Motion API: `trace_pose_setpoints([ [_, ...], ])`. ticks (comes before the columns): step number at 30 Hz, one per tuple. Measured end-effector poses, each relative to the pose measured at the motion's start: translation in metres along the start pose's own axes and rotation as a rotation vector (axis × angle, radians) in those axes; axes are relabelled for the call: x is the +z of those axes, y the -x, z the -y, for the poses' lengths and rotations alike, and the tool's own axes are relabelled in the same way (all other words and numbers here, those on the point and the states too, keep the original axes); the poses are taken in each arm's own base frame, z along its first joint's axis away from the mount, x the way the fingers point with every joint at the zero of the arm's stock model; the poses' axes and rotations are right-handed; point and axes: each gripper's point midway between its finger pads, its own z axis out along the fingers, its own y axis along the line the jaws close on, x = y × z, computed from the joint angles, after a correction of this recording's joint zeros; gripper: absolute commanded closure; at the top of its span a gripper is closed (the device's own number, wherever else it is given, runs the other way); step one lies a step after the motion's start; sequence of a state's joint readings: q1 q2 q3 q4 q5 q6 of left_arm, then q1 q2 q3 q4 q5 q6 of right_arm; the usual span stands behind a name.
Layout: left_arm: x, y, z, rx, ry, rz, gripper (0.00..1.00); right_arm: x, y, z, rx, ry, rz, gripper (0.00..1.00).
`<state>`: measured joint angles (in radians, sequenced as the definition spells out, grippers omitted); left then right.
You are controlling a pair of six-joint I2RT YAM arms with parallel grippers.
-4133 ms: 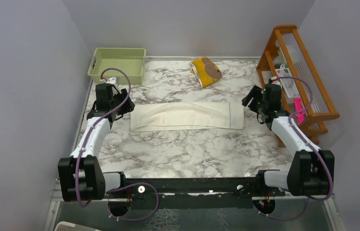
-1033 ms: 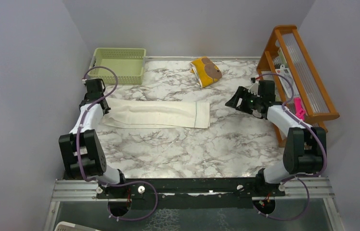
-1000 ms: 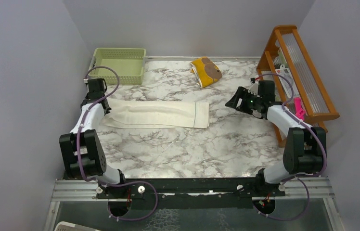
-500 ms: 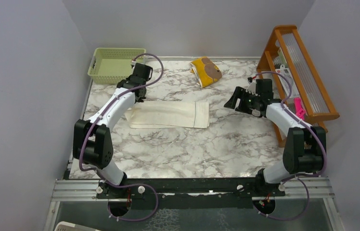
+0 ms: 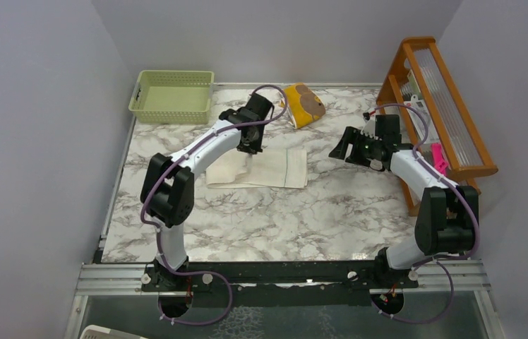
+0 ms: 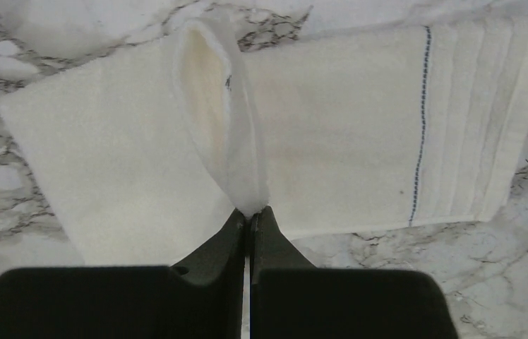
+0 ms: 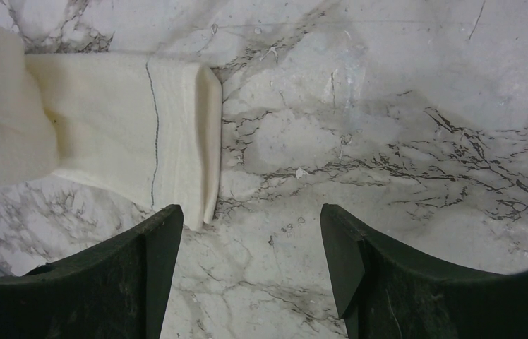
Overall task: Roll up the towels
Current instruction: Fold the towel at the center of the board.
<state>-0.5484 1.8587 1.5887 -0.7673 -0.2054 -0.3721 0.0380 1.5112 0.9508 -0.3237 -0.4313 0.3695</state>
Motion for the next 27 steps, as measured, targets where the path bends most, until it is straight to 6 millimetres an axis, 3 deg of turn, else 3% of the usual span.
trace_pose_setpoints([
  [8, 0.019, -0.018, 0.053, -0.013, -0.138, -0.13, 1.0, 0.002, -0.004, 0.002, 0.024, -0.005, -0.004, 0.28],
  [20, 0.007, -0.002, 0.12, -0.013, -0.339, -0.153, 1.0, 0.003, -0.007, 0.003, 0.046, -0.005, -0.002, 0.28],
  [27, 0.019, -0.021, 0.136, -0.013, -0.369, -0.224, 1.0, 0.004, -0.007, 0.003, 0.045, -0.004, -0.001, 0.28],
])
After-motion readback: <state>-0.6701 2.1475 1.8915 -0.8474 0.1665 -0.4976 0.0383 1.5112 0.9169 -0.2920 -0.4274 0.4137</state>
